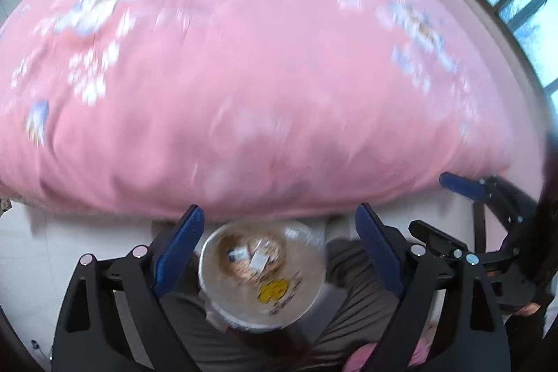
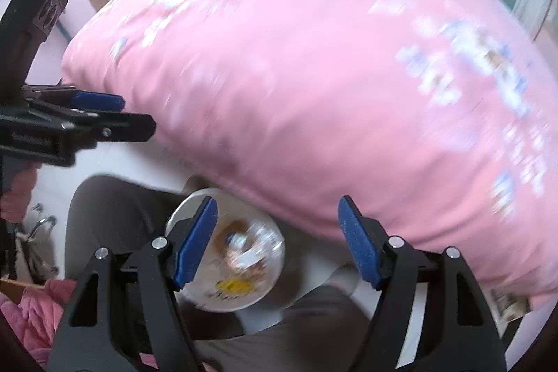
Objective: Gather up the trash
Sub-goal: 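Move both tools back toward the remaining trash on the bed, then grasp the black cylinder with the left tool while the right tool grasps the clear cup, then carry the black cylinder and clear plastic cup over the trash bin with both tools, then open both tools to drop the black cylinder and clear cup into the bin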
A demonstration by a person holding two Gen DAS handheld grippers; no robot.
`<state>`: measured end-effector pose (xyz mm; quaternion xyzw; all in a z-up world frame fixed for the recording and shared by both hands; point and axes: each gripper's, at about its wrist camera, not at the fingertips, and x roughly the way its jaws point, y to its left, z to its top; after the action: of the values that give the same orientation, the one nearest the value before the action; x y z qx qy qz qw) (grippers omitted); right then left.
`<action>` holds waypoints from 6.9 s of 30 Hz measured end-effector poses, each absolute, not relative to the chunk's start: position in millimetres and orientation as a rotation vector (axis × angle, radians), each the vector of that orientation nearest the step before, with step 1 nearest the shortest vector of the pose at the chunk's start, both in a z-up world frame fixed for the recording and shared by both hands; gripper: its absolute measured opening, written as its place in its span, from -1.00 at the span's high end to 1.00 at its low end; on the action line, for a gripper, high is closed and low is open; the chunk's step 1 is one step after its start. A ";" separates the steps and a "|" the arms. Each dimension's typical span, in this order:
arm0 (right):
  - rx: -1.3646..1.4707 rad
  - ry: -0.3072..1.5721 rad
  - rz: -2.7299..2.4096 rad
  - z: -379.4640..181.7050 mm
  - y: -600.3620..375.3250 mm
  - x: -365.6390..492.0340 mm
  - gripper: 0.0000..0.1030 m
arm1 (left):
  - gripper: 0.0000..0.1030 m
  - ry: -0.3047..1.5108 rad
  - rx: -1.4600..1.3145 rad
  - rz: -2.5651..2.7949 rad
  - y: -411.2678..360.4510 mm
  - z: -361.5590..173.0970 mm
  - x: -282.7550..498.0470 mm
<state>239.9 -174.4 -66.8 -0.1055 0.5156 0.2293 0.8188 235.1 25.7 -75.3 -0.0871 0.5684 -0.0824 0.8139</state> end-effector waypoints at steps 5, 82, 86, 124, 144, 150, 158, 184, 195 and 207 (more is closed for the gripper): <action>-0.233 1.002 0.439 -25.3 -194.3 280.7 -0.43 | -0.80 1.160 -0.225 -0.108 20.7 -41.5 285.2; -0.289 0.773 0.433 76.9 -153.1 388.4 -0.07 | 0.20 0.860 0.162 -0.074 11.3 62.0 334.6; -0.298 0.723 0.435 110.9 -151.4 353.1 -0.07 | 0.20 0.769 0.218 -0.069 7.4 98.5 299.1; -0.310 0.768 0.552 99.4 -139.2 207.8 -0.07 | 0.20 0.726 0.371 -0.153 -3.9 91.4 181.0; -0.324 1.074 0.576 -66.5 -128.1 195.5 -0.07 | 0.20 1.052 0.332 -0.246 -2.7 -61.7 168.7; -0.311 1.176 0.587 -114.9 -127.0 190.3 -0.07 | 0.20 1.152 0.305 -0.271 -2.7 -108.3 167.2; -0.322 1.299 0.594 -178.2 -119.3 180.4 -0.07 | 0.20 1.287 0.275 -0.281 -0.4 -172.6 166.5; -0.325 1.758 0.571 -365.9 -86.2 168.6 -0.07 | 0.20 1.713 -0.057 -0.199 23.2 -360.4 182.1; -0.287 1.841 0.514 -402.7 -87.9 175.5 -0.07 | 0.19 1.804 -0.160 -0.179 26.6 -401.9 183.4; -0.283 1.857 0.486 -410.3 -87.8 173.0 -0.14 | 0.00 1.817 -0.165 -0.164 25.4 -408.9 182.6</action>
<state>173.0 -87.8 -410.3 -0.1204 0.7897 0.2067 0.5650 182.6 25.4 -408.9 -0.0712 0.7867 -0.0708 0.6091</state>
